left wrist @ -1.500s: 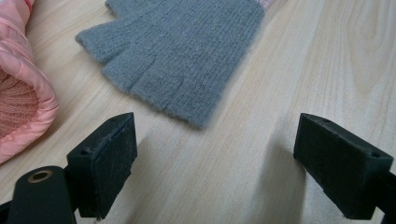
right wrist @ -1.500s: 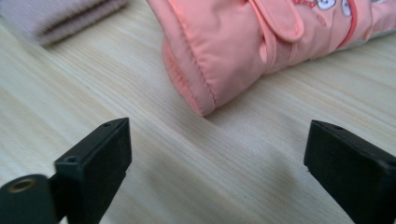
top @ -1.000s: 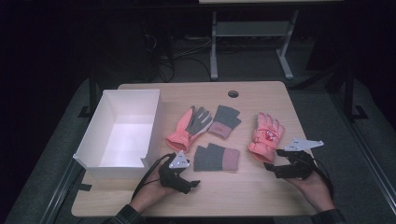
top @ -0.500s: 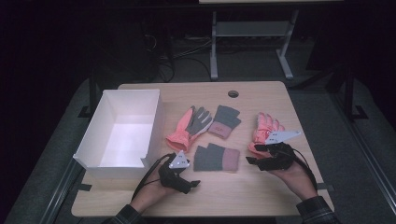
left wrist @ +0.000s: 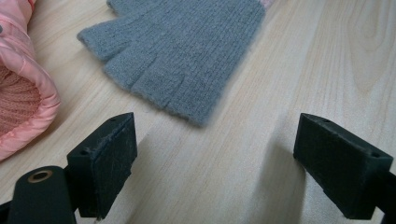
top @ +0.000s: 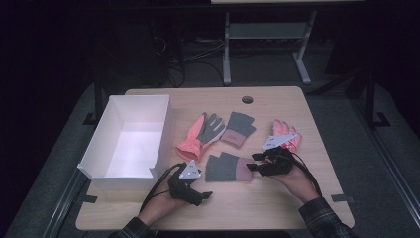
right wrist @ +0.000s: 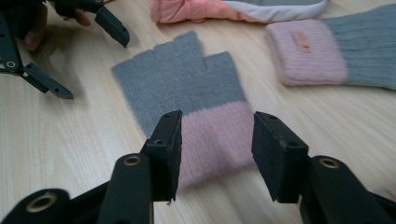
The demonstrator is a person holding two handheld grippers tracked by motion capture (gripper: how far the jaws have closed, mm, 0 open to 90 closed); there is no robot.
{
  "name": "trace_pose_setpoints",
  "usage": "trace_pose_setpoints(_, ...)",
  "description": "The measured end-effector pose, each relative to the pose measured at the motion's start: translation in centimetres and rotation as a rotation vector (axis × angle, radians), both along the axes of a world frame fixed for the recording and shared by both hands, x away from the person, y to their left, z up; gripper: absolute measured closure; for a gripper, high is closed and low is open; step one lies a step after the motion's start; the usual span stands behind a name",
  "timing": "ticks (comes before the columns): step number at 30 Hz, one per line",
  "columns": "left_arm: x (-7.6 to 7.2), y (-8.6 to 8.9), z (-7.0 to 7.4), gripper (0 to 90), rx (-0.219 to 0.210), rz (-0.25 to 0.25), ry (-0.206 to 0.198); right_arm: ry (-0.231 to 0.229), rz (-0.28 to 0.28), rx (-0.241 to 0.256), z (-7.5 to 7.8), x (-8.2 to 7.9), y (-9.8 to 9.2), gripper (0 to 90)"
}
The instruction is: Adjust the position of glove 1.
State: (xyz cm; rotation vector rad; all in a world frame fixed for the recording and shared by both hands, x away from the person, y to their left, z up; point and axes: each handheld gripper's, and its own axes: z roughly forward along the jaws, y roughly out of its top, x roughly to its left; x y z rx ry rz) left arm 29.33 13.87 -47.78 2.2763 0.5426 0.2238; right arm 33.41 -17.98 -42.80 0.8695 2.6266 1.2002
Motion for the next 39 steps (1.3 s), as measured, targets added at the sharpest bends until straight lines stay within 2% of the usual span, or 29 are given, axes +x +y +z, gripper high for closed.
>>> trace_pose_setpoints(4, 0.0, 0.0, 0.0, 12.6, 0.004, -0.001, 0.001, 0.016, 0.039, -0.009, -0.3, 0.7, 1.3, 57.0)
trace_pose_setpoints(5, 0.0, 0.0, 0.0, 12.6, 0.004, -0.001, 0.002, 0.034, 0.051, -0.015, -0.4, 1.0, 2.0, 58.8)
trace_pose_setpoints(10, 0.0, 0.0, 0.0, 12.6, 0.003, 0.0, 0.004, 0.036, 0.078, -0.021, -1.1, 1.6, 3.2, 60.3)
trace_pose_setpoints(13, 0.0, 0.0, 0.0, 12.6, 0.002, 0.002, 0.006, 0.05, 0.089, -0.039, -1.8, 2.0, 4.3, 60.3)
trace_pose_setpoints(17, -0.1, 0.0, 0.0, 12.6, 0.002, 0.003, 0.006, 0.043, 0.109, -0.056, -2.2, 2.2, 5.0, 61.1)
trace_pose_setpoints(20, -0.1, 0.0, 0.0, 12.6, 0.001, 0.004, 0.007, 0.058, 0.101, -0.055, -2.3, 2.2, 5.3, 62.6)
trace_pose_setpoints(24, 0.0, -0.1, 0.0, 12.6, 0.004, 0.002, 0.006, 0.06, 0.101, -0.085, -2.9, 2.3, 5.9, 66.0)
trace_pose_setpoints(25, 0.0, 0.0, 0.1, 12.6, 0.01, -0.001, 0.005, 0.055, 0.107, -0.099, -3.1, 2.3, 6.0, 70.3)
trace_pose_setpoints(26, 0.0, 0.0, 0.1, 12.6, 0.01, -0.001, 0.005, 0.055, 0.107, -0.099, -3.1, 2.3, 6.0, 70.3)
trace_pose_setpoints(29, 0.0, 0.0, 0.0, 12.6, 0.009, -0.002, 0.005, 0.055, 0.085, -0.103, -3.3, 2.1, 6.2, 77.7)
trace_pose_setpoints(31, 0.0, 0.0, 0.1, 12.6, 0.009, -0.001, 0.005, 0.053, 0.077, -0.111, -3.3, 2.1, 6.3, 85.3)
trace_pose_setpoints(35, 0.0, 0.0, 0.1, 12.6, 0.01, -0.001, 0.004, 0.039, 0.074, -0.127, -3.2, 2.0, 6.4, 87.4)
trace_pose_setpoints(37, 0.0, -0.1, 0.0, 12.6, 0.001, 0.003, 0.005, 0.055, 0.067, -0.108, -3.0, 1.9, 6.3, 87.6)
trace_pose_setpoints(39, 0.0, -0.1, 0.1, 12.6, 0.008, 0.0, 0.005, 0.049, 0.069, -0.09, -2.6, 1.9, 6.0, 87.6)
